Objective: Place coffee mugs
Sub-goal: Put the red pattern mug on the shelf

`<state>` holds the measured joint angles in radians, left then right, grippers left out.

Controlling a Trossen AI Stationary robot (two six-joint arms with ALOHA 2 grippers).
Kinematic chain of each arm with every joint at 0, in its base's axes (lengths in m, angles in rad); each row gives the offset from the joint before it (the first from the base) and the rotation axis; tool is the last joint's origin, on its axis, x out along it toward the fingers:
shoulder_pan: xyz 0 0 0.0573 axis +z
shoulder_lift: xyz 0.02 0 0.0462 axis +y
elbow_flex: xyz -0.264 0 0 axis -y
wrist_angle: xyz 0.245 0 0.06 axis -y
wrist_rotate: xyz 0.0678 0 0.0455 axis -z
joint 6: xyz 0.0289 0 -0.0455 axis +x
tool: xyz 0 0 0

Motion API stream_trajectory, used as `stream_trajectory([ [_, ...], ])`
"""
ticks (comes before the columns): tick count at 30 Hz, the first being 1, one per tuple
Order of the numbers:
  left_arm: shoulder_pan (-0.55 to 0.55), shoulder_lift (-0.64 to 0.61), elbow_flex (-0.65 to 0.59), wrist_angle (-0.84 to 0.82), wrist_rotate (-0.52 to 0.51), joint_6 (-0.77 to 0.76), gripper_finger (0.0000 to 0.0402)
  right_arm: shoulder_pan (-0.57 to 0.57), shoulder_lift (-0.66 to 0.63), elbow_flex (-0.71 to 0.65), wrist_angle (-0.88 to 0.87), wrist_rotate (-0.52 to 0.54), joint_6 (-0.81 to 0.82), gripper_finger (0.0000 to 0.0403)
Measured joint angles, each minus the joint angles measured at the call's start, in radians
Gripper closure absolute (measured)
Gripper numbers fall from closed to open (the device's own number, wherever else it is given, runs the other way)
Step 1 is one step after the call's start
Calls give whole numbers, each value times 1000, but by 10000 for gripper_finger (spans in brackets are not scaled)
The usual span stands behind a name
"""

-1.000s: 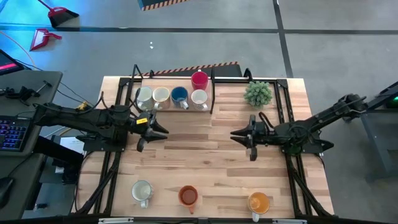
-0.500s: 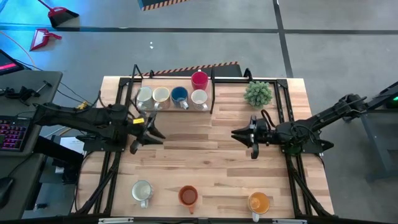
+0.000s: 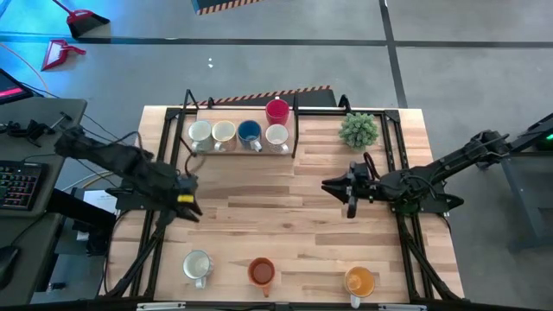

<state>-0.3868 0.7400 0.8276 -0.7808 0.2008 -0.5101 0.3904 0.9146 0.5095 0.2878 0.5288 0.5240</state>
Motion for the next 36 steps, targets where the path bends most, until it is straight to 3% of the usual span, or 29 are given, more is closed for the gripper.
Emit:
stream_trajectory([
  [3,-68,56,-1,-53,-1,-112,300,0,0,0,-21,29,0,336],
  [16,-296,352,-1,85,7,-429,300,0,0,0,-128,-7,0,336],
  [25,-348,490,-1,108,-1,-555,300,0,0,0,-222,-89,62,336],
  [36,-363,587,0,151,-22,-605,300,0,0,0,-256,-131,80,336],
])
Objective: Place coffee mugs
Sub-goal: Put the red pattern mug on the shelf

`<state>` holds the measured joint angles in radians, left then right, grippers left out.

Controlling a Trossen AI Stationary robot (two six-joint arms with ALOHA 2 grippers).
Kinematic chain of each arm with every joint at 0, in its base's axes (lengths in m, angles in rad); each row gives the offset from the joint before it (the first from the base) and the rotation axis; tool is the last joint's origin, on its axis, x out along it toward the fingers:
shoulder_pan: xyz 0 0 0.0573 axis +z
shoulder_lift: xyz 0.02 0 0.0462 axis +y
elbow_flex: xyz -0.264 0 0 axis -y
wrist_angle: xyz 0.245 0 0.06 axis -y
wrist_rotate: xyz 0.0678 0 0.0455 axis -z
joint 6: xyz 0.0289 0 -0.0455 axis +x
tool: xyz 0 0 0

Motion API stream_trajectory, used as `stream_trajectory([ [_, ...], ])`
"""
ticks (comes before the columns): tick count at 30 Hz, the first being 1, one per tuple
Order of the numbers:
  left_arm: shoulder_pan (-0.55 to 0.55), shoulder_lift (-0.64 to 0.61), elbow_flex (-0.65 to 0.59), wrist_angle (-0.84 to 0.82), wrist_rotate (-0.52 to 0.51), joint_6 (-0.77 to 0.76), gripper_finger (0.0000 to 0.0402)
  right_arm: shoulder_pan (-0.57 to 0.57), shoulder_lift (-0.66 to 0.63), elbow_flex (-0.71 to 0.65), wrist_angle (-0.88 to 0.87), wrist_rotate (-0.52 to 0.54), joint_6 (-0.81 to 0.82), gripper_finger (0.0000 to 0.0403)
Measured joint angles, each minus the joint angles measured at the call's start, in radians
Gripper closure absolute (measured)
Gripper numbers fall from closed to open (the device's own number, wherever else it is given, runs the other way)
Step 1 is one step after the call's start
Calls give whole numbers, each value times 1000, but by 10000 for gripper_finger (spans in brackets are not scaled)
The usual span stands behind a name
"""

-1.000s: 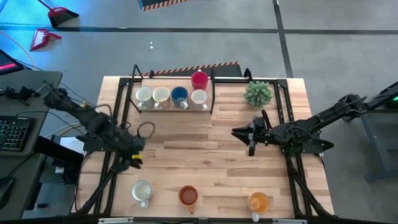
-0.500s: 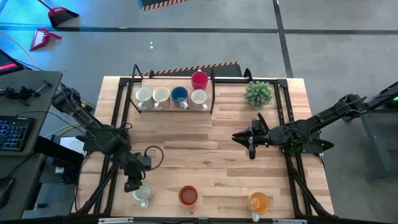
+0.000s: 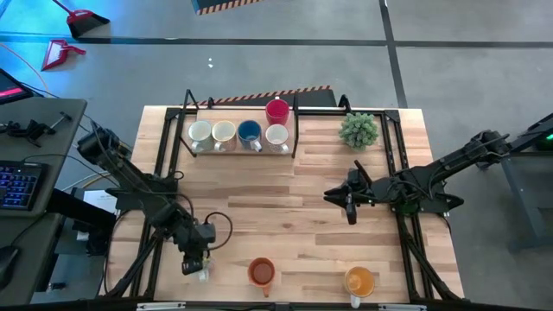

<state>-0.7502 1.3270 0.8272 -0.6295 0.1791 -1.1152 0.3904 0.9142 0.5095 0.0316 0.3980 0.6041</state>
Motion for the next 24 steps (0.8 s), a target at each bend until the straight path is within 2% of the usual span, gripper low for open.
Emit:
stream_trajectory([
  [6,1,-28,-1,95,-9,-7,300,0,0,0,-15,-13,0,336],
  [9,1,-54,4,87,-13,-19,300,0,0,0,-23,-13,-1,336],
  [16,4,-82,103,-137,-102,16,300,0,0,0,-40,-14,1,336],
  [24,4,-67,109,-288,-117,16,300,0,0,0,-36,-15,1,336],
])
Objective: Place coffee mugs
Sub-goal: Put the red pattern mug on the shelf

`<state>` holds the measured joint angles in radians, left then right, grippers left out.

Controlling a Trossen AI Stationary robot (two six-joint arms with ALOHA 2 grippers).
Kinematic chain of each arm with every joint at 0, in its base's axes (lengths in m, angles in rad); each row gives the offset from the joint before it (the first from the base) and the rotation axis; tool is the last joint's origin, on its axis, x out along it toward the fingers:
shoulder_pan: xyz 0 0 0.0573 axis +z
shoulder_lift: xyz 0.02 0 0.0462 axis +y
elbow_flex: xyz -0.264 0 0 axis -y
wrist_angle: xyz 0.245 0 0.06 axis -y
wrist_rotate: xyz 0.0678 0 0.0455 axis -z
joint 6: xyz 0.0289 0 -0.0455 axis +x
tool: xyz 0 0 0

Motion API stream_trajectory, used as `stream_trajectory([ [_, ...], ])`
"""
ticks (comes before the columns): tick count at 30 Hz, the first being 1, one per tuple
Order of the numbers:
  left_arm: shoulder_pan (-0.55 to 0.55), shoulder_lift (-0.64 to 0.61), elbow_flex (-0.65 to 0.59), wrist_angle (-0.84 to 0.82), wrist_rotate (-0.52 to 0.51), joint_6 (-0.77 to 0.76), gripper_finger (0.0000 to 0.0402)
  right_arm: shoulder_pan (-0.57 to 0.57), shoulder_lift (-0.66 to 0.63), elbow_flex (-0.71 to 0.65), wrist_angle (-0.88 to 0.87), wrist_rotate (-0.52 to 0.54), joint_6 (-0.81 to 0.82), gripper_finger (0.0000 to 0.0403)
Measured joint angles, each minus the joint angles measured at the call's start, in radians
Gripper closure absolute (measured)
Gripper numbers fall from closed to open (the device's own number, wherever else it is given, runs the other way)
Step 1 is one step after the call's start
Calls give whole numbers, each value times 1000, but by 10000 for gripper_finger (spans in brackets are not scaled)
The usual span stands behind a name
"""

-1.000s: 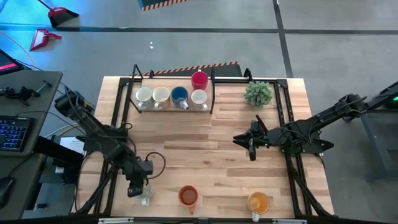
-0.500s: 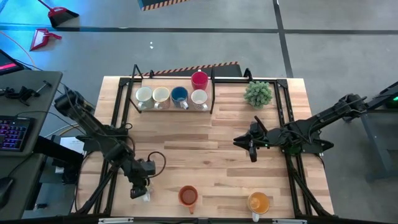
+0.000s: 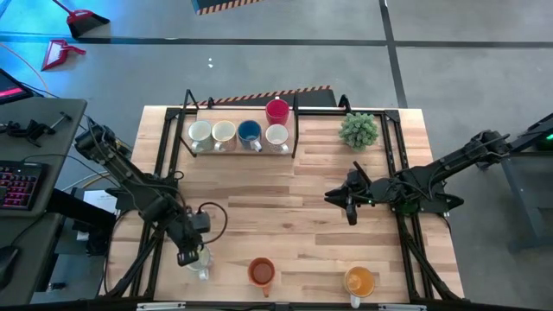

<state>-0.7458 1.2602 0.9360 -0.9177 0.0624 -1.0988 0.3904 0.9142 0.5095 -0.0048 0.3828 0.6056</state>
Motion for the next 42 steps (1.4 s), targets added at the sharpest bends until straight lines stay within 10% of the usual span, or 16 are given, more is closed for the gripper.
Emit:
stream_trajectory([
  [42,28,281,1,27,32,91,307,0,0,0,-26,-19,-3,336],
])
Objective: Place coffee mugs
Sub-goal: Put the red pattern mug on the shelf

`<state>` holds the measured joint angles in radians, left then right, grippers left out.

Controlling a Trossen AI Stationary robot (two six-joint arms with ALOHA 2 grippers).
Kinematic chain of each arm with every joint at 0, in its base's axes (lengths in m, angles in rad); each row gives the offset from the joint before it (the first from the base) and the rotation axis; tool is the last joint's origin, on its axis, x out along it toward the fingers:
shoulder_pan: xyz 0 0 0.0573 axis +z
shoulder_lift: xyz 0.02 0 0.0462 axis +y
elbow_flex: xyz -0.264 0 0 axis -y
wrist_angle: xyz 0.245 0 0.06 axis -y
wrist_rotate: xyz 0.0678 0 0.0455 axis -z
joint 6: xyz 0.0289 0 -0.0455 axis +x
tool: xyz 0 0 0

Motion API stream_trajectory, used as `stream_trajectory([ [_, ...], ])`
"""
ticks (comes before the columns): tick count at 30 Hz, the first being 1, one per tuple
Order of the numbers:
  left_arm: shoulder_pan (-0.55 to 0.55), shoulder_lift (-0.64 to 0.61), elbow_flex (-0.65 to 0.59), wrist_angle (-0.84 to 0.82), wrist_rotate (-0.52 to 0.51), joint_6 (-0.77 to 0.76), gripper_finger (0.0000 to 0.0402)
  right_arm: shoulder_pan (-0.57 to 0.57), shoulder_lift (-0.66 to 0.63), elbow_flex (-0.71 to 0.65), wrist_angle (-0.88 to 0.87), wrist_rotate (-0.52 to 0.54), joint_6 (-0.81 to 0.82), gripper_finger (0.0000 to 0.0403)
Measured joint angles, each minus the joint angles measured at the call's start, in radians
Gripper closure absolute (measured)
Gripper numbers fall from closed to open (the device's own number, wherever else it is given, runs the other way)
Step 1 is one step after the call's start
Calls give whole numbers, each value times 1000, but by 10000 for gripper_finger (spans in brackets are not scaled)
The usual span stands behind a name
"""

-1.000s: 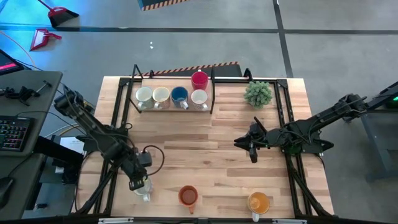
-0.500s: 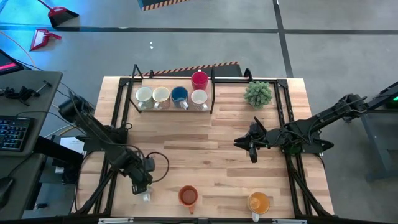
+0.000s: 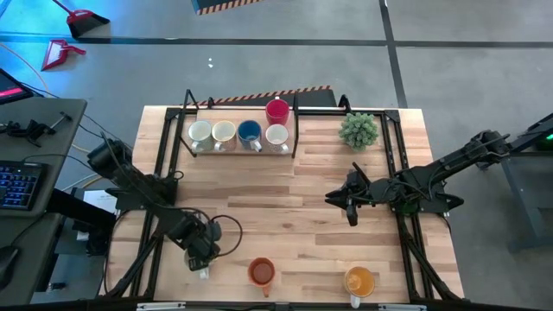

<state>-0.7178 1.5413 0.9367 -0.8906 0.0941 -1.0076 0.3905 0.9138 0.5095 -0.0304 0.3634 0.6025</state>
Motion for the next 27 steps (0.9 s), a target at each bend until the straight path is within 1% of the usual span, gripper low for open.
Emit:
stream_trajectory([
  [2,6,-1,0,4,-11,42,323,0,0,0,-3,0,0,336],
  [5,19,-4,0,7,-29,89,376,0,0,0,-14,0,0,336],
  [6,23,-3,0,5,-35,95,387,0,0,0,-17,0,0,336],
  [8,32,-4,0,11,-54,109,390,0,0,0,-27,0,0,336],
  [12,53,-3,0,56,-58,190,394,0,0,0,-46,0,0,336],
  [17,104,-43,17,25,-84,256,394,0,0,0,-55,0,0,336],
  [22,179,-164,80,-28,-195,308,394,0,0,0,-68,3,-1,336],
  [27,289,-272,155,-164,-267,393,394,0,1,0,-78,9,-5,336],
])
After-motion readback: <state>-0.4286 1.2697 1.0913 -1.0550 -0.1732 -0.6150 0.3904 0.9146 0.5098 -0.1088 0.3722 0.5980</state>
